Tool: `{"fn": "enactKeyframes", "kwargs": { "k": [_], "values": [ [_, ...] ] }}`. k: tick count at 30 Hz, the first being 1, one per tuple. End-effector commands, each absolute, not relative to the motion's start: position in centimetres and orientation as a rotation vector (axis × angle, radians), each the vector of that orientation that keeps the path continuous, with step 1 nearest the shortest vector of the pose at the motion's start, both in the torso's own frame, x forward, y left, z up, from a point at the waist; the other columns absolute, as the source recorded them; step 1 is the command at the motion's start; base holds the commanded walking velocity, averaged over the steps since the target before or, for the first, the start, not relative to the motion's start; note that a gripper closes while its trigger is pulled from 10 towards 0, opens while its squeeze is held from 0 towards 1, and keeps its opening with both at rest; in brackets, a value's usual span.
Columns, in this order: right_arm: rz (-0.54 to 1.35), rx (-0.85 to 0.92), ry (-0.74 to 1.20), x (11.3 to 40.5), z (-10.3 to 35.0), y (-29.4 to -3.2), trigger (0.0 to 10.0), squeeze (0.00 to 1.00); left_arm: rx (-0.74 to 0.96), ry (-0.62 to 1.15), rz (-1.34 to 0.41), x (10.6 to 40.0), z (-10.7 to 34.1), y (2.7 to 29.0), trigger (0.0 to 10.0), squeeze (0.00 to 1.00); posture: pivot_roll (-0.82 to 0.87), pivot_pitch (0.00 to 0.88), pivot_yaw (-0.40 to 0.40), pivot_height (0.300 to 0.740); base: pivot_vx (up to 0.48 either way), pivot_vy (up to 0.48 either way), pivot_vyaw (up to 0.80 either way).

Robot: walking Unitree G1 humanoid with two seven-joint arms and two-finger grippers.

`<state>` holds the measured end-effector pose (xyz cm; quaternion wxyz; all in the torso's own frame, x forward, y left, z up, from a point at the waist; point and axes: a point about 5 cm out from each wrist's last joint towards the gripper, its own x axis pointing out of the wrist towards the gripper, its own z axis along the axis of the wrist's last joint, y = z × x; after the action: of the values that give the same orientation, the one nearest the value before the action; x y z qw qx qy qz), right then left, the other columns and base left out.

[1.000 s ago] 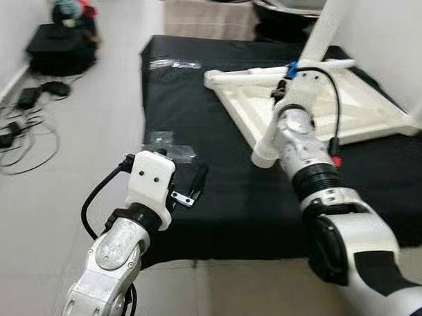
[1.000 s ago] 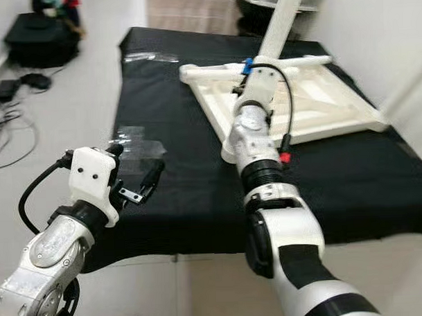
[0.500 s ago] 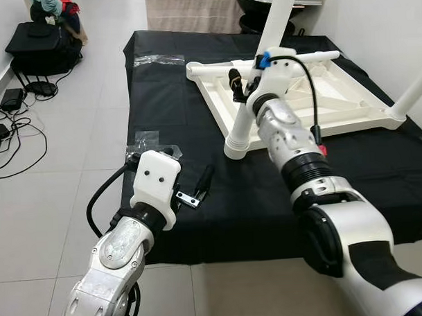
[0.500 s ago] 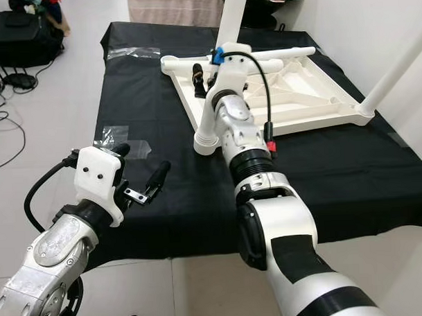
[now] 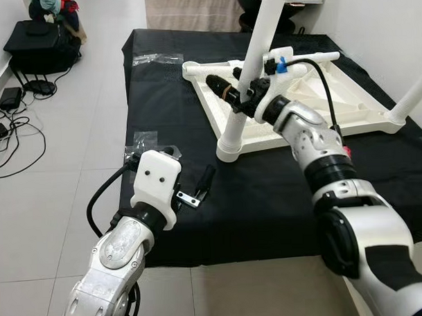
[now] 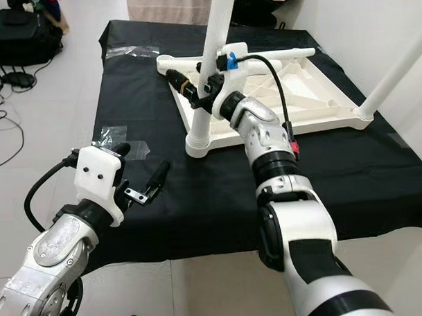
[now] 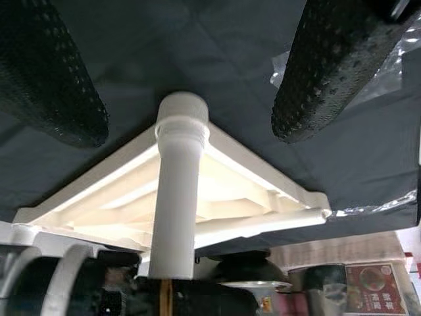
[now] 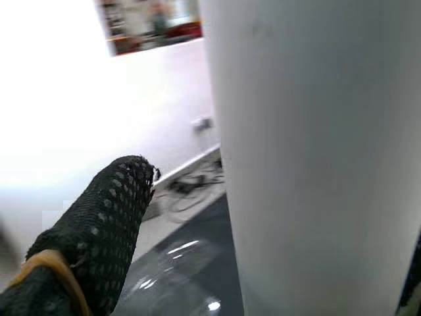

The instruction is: Building children table

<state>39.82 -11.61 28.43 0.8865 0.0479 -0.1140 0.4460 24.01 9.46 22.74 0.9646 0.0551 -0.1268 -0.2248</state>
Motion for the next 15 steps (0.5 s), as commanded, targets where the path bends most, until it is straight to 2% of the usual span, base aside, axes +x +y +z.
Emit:
{"fn": "enactKeyframes", "kwargs": {
  "k": [1,11,12,15],
  "values": [
    [1.012,0.09,-0.245,39.4,28.5,-10.7,10.0,1.0,0.119,-0.248,-0.464,24.0,22.5,9.4,10.0,0.0,0.1,0.145,-0.131,0.74,0.0,0.0,0.0],
    [1.165,0.119,-0.246,38.6,28.3,-10.3,10.0,1.0,0.109,-0.251,-0.472,23.9,22.6,9.3,10.0,0.0,0.09,0.152,-0.136,0.74,0.0,0.0,0.0],
    [1.222,0.134,-0.244,38.2,28.2,-10.2,10.0,0.0,0.107,-0.251,-0.475,23.9,22.6,9.2,10.0,0.0,0.09,0.154,-0.137,0.74,0.0,0.0,0.0],
    [1.328,0.14,-0.241,37.5,28.0,-10.0,10.0,0.0,0.107,-0.248,-0.477,23.8,22.5,9.2,10.0,0.0,0.09,0.156,-0.138,0.74,0.0,0.0,0.0]
  ]
}}
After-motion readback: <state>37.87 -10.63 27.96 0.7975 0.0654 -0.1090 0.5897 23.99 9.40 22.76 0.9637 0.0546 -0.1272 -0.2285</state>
